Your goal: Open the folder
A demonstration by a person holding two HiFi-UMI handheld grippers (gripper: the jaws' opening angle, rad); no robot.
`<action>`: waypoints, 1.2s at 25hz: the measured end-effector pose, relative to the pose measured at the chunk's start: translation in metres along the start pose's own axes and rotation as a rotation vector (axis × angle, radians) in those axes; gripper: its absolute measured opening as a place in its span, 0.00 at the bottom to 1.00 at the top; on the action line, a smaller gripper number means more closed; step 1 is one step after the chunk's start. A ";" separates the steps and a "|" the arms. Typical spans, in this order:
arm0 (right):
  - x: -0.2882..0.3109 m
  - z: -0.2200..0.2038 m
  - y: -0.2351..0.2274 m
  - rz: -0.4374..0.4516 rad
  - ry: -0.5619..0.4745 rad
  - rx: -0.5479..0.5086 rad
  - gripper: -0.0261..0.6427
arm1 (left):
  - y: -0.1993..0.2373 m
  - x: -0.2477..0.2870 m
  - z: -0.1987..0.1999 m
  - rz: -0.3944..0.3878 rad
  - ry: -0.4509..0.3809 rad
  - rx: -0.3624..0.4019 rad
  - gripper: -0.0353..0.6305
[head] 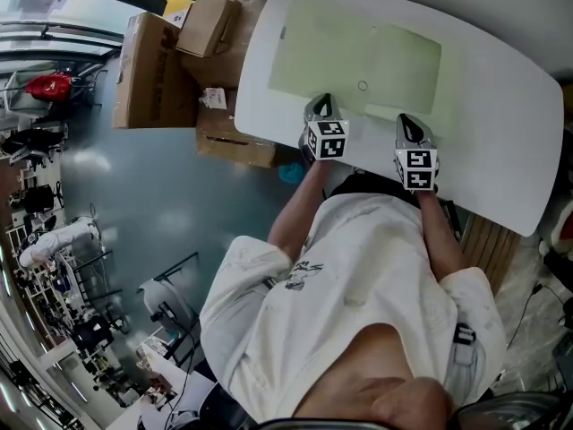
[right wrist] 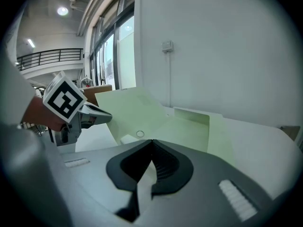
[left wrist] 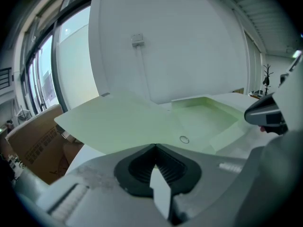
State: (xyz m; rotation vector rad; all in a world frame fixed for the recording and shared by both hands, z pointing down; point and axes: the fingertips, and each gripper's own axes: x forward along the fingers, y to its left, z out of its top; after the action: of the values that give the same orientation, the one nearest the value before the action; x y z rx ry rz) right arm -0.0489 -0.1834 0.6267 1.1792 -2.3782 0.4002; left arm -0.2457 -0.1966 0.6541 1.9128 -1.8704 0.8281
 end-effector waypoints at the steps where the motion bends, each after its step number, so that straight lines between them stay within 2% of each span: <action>1: -0.003 0.000 -0.003 -0.005 -0.003 0.001 0.04 | -0.004 -0.002 0.000 -0.003 -0.005 -0.001 0.05; 9: -0.021 -0.005 -0.030 -0.071 -0.006 0.024 0.04 | -0.048 -0.011 0.012 -0.080 -0.053 -0.024 0.05; 15: -0.044 -0.007 -0.059 -0.143 -0.017 0.045 0.04 | -0.091 -0.017 0.031 -0.175 -0.114 -0.031 0.05; 22: -0.081 0.004 -0.095 -0.230 -0.028 0.090 0.04 | -0.131 -0.029 0.060 -0.281 -0.171 -0.048 0.05; 26: -0.098 0.010 -0.118 -0.264 -0.045 0.113 0.04 | -0.153 -0.036 0.092 -0.332 -0.250 -0.051 0.05; 30: -0.106 0.015 -0.123 -0.278 -0.046 0.118 0.04 | -0.161 -0.042 0.110 -0.371 -0.286 -0.050 0.05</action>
State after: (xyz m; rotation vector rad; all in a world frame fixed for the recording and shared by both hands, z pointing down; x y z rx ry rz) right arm 0.1020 -0.1916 0.5661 1.5630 -2.2098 0.4278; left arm -0.0671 -0.2182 0.5681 2.3446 -1.5798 0.4055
